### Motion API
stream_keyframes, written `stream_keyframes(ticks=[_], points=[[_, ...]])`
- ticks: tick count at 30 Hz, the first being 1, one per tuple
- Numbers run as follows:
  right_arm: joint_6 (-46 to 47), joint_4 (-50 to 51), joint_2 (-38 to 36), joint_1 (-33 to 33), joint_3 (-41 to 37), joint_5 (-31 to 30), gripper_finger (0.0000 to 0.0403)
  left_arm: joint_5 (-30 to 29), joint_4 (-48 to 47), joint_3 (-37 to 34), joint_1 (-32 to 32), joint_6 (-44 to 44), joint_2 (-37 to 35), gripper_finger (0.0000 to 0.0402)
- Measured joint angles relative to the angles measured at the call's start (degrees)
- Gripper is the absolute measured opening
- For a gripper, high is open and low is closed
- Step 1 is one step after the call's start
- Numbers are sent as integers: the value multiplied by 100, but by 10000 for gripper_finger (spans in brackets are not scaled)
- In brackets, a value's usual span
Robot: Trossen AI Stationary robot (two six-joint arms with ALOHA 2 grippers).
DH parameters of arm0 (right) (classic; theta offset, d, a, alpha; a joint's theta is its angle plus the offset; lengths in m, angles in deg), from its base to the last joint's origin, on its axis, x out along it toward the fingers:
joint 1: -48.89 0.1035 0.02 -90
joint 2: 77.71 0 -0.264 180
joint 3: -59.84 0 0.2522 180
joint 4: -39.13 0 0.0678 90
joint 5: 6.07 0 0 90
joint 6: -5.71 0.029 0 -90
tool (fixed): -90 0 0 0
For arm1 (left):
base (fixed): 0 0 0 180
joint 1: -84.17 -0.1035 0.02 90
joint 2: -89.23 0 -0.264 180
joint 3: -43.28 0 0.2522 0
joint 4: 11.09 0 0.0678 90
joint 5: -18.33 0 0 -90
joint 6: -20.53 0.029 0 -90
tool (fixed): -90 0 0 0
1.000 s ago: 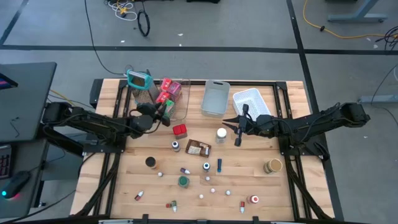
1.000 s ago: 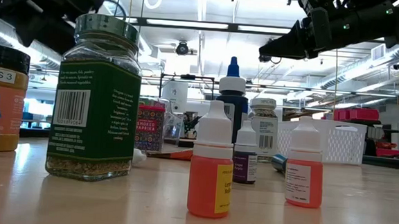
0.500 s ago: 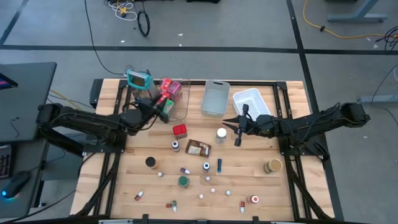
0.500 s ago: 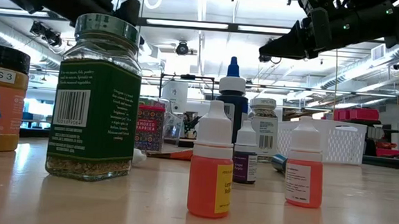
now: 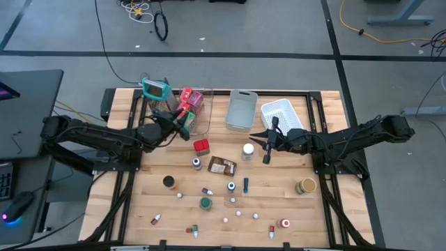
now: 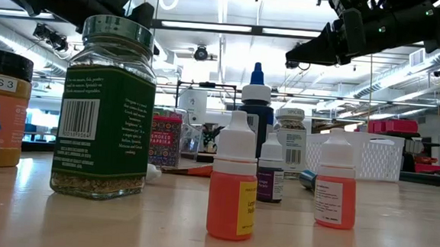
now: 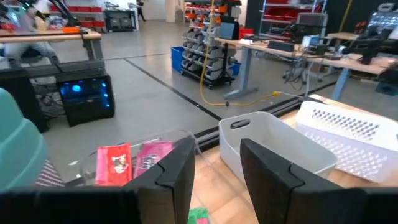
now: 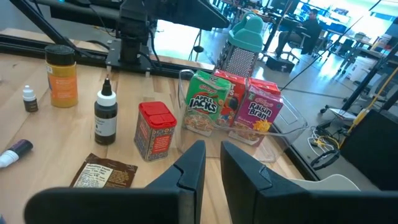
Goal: Pick & Place Kitchen Items
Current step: Put the gold spice bottle into the white bin
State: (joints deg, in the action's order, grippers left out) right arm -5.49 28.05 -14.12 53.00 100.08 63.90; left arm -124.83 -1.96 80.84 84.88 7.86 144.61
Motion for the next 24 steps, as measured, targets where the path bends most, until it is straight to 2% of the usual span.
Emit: stream_keyframes(ticks=[8,24], points=[[0,0,0,0,0,1,59,642,4,0,4,-58,0,128],[-1,0,0,-1,0,0,59,804,8,0,2,-64,0,127]])
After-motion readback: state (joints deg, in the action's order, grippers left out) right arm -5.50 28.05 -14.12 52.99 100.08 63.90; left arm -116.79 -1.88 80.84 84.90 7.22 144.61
